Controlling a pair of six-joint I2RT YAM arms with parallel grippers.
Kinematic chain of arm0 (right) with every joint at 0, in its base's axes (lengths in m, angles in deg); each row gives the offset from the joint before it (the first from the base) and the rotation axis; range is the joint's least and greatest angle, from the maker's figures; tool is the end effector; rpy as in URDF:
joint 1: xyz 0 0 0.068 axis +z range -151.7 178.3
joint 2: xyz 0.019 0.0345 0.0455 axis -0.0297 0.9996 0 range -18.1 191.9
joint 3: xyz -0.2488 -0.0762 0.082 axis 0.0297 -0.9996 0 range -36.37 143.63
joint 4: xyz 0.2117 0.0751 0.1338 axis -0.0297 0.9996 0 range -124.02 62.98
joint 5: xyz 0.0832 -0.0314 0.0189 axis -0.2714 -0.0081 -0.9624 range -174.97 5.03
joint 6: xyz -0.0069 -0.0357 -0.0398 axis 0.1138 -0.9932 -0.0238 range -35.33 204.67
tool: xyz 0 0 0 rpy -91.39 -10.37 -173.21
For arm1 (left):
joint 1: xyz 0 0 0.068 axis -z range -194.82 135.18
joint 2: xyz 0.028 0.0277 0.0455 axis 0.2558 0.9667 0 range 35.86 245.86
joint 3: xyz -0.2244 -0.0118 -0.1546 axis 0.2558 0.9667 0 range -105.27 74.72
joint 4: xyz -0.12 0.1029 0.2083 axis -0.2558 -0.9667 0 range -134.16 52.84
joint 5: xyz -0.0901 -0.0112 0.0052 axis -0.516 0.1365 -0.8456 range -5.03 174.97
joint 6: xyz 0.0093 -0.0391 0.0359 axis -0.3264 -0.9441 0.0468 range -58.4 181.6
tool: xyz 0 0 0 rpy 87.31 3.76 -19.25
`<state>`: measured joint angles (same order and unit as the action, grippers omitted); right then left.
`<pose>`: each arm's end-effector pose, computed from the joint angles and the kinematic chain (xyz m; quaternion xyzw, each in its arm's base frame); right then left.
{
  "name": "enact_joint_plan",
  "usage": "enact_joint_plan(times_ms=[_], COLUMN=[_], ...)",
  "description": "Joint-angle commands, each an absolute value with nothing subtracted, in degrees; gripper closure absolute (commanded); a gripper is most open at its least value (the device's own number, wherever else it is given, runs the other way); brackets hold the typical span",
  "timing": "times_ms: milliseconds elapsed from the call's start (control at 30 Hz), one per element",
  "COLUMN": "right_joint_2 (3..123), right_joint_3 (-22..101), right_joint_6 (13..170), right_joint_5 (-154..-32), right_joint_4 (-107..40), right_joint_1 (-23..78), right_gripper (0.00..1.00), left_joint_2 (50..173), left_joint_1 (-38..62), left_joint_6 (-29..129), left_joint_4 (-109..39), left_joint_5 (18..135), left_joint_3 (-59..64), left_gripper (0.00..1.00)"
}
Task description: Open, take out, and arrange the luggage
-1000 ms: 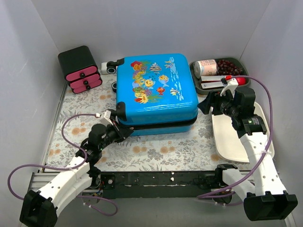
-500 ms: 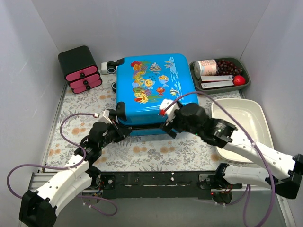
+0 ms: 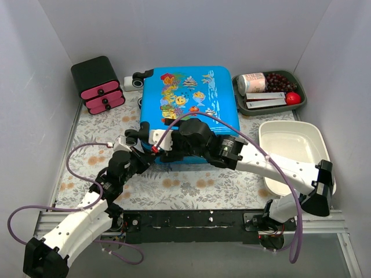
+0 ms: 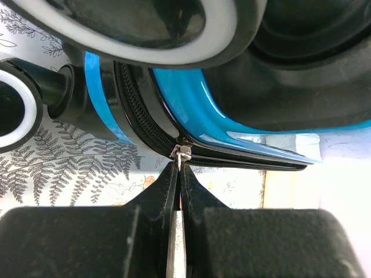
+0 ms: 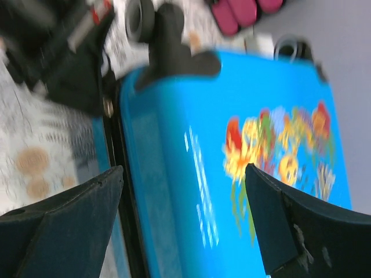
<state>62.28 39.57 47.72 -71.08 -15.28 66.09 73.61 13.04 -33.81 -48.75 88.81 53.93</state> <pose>0.1305 0.2973 0.3720 -0.6157 0.5586 0.0480 0.5537 0.1420 -0.0724 0.2088 -0.4919 0.7047 -0.4356 0.2679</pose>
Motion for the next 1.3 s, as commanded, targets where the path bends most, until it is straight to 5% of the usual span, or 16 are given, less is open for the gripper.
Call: enact_joint_plan(times_ms=[0, 167, 567, 1000, 1267], right_joint_2=[68.72, 82.32, 100.54, 110.12, 112.68], right_joint_3=[49.48, 67.29, 86.22, 92.65, 93.26], right_joint_6=[43.81, 41.78, 38.97, 36.42, 37.48], right_joint_5=[-84.53, -90.51, -86.12, -79.27, -75.31], right_joint_4=[-19.27, -6.28, -2.56, 0.26, -6.69], right_joint_1=[66.5, 66.41, 65.62, 64.83, 64.75], right_gripper=[0.07, 0.11, 0.09, 0.02, 0.08], left_joint_2=[72.33, 72.6, 67.23, 65.65, 67.32], left_joint_1=[12.08, 12.08, 12.08, 12.08, 12.08], left_joint_6=[-33.58, -34.28, -38.06, -39.48, -38.42], left_joint_4=[-48.94, -47.45, -40.94, -37.86, -37.51], left_joint_5=[90.25, 88.58, 85.06, 82.24, 81.89], left_joint_3=[56.88, 58.2, 63.21, 66.55, 65.76], left_gripper=[1.0, 1.0, 1.0, 1.0, 1.0])
